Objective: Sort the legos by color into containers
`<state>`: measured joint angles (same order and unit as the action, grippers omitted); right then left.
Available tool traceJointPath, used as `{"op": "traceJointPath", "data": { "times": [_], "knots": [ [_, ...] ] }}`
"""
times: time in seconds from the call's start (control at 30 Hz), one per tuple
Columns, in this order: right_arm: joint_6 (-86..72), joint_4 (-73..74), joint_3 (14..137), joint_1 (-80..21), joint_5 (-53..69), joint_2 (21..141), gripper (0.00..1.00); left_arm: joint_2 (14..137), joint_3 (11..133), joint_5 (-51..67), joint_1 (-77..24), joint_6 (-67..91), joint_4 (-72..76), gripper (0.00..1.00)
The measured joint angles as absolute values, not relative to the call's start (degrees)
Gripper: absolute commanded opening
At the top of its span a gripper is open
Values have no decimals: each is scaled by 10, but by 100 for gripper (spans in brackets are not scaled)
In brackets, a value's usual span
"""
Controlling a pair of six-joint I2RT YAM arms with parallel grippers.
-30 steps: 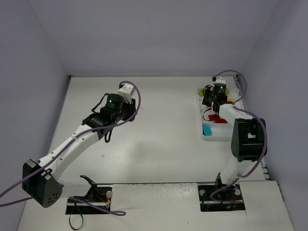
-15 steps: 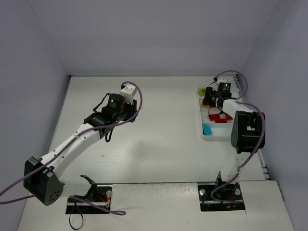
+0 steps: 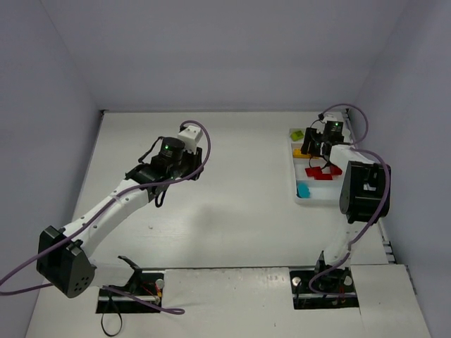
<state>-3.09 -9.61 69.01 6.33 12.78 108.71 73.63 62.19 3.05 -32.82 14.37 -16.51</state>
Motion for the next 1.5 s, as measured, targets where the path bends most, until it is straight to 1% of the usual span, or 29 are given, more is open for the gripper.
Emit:
{"op": "traceJointPath", "data": {
  "times": [0.2,0.37,0.57,0.67,0.73,0.93,1.07,1.1,1.17,1.2,1.3,1.5],
  "knots": [
    [-34,-88,690,61,134,1073,57,739,622,47,-328,141,-164,6],
    [-57,-84,673,43,191,986,57,727,605,93,-328,108,-127,7],
    [-103,-111,640,-48,306,843,58,650,538,158,-329,27,-63,6],
    [-134,-131,624,-106,357,803,58,611,515,189,-330,-21,-37,9],
    [-156,-138,609,-145,381,784,58,591,506,212,-331,-57,-26,9],
    [-220,-166,564,-231,406,743,61,541,460,263,-333,-139,7,10],
    [-256,-200,550,-275,422,733,62,532,443,281,-333,-171,17,11],
    [-265,-210,546,-283,425,731,66,533,442,286,-333,-177,18,11],
    [-284,-236,531,-296,429,729,69,535,441,293,-333,-183,22,11],
    [-294,-247,525,-302,430,729,72,535,441,296,-334,-187,25,11],
    [-314,-267,515,-320,431,730,75,536,441,301,-334,-193,32,11],
    [-330,-301,515,-346,431,735,75,536,434,309,-335,-195,42,12]
  ]
}}
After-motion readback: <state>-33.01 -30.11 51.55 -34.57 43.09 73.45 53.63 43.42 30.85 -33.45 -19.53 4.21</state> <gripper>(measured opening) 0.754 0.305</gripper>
